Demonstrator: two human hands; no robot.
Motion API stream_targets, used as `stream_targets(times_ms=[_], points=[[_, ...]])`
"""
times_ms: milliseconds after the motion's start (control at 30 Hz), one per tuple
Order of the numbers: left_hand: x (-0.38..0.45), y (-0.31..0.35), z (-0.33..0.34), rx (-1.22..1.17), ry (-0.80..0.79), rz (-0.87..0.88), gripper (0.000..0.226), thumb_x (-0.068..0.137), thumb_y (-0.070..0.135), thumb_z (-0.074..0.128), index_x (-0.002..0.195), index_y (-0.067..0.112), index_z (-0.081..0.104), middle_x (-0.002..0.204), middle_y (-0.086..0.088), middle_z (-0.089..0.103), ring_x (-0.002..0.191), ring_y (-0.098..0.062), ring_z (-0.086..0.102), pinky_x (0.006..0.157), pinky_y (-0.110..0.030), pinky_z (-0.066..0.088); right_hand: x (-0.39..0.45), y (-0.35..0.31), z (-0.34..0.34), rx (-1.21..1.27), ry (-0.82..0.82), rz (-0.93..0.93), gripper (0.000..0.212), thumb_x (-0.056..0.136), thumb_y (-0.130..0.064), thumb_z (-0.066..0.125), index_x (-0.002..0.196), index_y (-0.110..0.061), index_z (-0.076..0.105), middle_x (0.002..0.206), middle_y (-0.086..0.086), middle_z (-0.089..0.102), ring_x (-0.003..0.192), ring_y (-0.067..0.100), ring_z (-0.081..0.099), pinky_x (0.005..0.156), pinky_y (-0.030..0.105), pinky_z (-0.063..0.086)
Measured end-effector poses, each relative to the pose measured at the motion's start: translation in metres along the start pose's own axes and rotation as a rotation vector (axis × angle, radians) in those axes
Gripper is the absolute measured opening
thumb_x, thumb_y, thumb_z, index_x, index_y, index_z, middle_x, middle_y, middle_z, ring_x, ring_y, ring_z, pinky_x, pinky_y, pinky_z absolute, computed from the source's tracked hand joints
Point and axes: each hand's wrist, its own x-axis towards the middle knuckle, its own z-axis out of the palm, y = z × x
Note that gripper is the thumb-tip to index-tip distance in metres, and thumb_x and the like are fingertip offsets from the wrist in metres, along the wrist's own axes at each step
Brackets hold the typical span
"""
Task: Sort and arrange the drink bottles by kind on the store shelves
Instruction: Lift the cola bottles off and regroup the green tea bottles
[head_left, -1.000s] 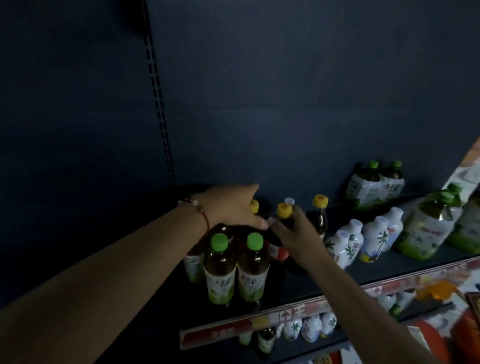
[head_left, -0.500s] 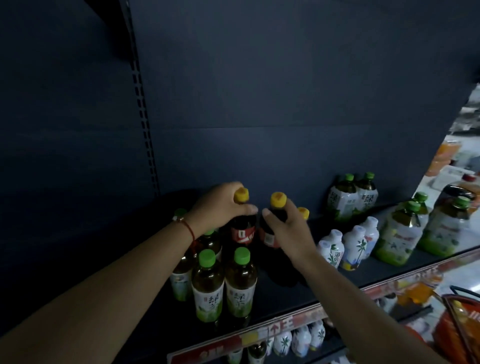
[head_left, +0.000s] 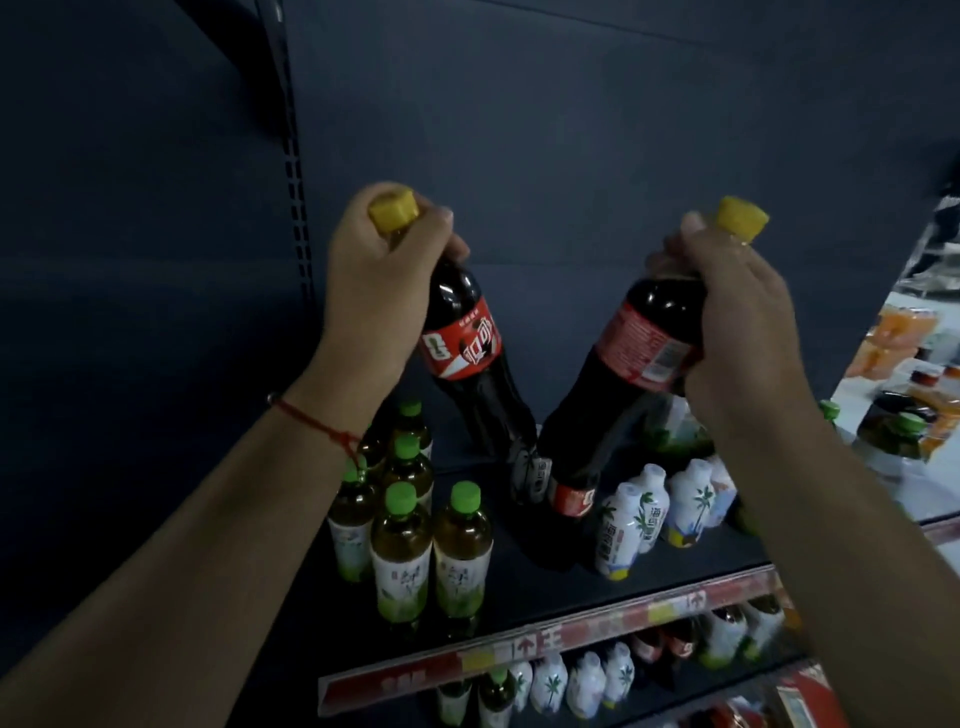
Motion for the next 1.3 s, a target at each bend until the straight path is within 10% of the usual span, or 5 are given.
stream_targets(times_ms=[367,633,800,1033,1300], points=[[-0.185,-0.035,0.014,0.194,-0.183,-0.36,0.008,0.096,0.018,0.06,0.097,0.011,0.057,0.084,-0.006,0.074,0.091,-0.018,0.071,0.088,-0.031,0.054,-0.111,0.08,-0.112,-0.174,-0.429,0.491,0.024,0.07,-0.035,0.071,0.07,-0.01,0.073,0.077,0.013,0.071,0.068,0.022,0.068,0.058,0.029,0.052],[-0.348,-0.126,-0.024,0.338,-0.018,-0.692,0.027,0.084,0.046,0.07,0.096,0.026,0.057,0.096,-0.019,0.064,0.09,-0.034,0.062,0.071,-0.031,0.053,-0.21,0.205,-0.169,-0.21,-0.382,0.804,0.053,0.051,-0.057,0.082,0.082,-0.016,0.073,0.08,0.005,0.07,0.081,0.018,0.069,0.077,0.039,0.051],[-0.436,-0.21,-0.051,0.293,0.245,-0.864,0.011,0.093,0.016,0.064,0.097,0.014,0.053,0.069,0.006,0.05,0.06,-0.006,0.048,0.053,-0.015,0.043,-0.278,0.295,-0.191,-0.225,-0.194,0.902,0.05,0.06,-0.062,0.079,0.089,-0.022,0.072,0.091,-0.002,0.073,0.094,0.017,0.069,0.1,0.058,0.045],[-0.484,-0.339,-0.11,0.324,0.373,-0.84,0.014,0.093,0.018,0.066,0.097,0.026,0.056,0.085,0.003,0.06,0.08,-0.021,0.061,0.074,-0.043,0.055,-0.325,0.429,-0.179,-0.116,0.034,0.92,0.022,0.075,-0.029,0.071,0.096,-0.022,0.068,0.09,-0.01,0.075,0.097,0.01,0.07,0.085,0.032,0.049],[-0.434,-0.428,-0.143,0.481,0.185,-0.637,0.027,0.093,0.016,0.067,0.112,0.027,0.051,0.106,0.012,0.063,0.093,0.013,0.06,0.08,-0.005,0.047,-0.3,0.528,-0.097,-0.242,-0.233,0.798,0.034,0.072,-0.044,0.079,0.099,-0.027,0.069,0.103,-0.005,0.074,0.103,0.019,0.068,0.095,0.047,0.051]])
